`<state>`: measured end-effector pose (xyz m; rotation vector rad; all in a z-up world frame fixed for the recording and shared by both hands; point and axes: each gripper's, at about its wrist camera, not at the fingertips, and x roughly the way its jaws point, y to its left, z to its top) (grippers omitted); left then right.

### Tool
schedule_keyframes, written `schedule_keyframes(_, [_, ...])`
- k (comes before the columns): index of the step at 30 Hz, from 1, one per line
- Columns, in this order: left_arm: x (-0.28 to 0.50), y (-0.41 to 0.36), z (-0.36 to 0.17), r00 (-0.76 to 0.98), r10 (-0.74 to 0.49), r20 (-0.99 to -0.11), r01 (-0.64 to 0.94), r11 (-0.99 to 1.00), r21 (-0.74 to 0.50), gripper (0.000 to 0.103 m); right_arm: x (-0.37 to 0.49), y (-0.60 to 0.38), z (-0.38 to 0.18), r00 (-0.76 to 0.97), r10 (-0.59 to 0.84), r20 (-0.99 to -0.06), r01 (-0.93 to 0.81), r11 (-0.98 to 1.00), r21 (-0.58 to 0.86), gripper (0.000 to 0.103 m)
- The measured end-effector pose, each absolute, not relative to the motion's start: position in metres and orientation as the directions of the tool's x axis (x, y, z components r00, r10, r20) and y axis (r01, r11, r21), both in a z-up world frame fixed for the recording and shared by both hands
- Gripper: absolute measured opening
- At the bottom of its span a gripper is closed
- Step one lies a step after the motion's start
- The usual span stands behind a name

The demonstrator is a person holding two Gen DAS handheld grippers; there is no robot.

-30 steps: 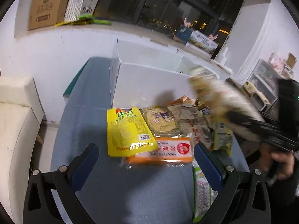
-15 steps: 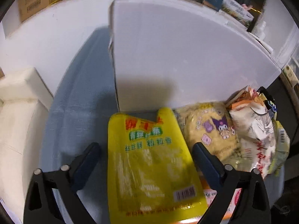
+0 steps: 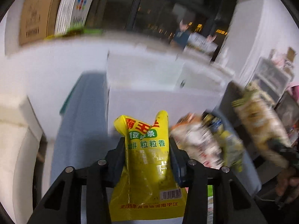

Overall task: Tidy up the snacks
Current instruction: 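Grasp the yellow bean snack with the left gripper while the right gripper carries the white bag to the box, then drop the yellow snack and white bag into the white box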

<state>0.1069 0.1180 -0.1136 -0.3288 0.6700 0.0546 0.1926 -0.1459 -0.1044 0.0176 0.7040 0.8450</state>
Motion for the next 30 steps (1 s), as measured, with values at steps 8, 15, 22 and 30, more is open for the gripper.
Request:
schedule_keyframes(8, [0.152,0.14,-0.04,0.862,-0.076,-0.501,-0.109,0.938,-0.33,0.047,0.238,-0.108,-0.068,0.505,0.676,-0.536,-0.668,0.7,0.253,0.036])
schedule_keyframes(15, [0.251,0.157,-0.044,0.814,0.023,-0.58,-0.194,0.952,-0.235,0.047,0.32,-0.042,-0.047,0.556,0.56,-0.614,-0.61,0.777,0.156,0.036])
schedule_keyframes(22, [0.31,0.176,-0.081,0.722,0.072,-0.689,-0.256,0.952,-0.168,0.088,0.393,-0.002,-0.067,0.602,0.356,-0.715,-0.512,0.859,-0.003,0.037])
schedule_keyframes(30, [0.296,0.179,-0.083,0.712,0.098,-0.695,-0.272,0.951,-0.145,0.103,0.402,-0.003,-0.078,0.647,0.354,-0.676,-0.494,0.869,-0.018,0.103])
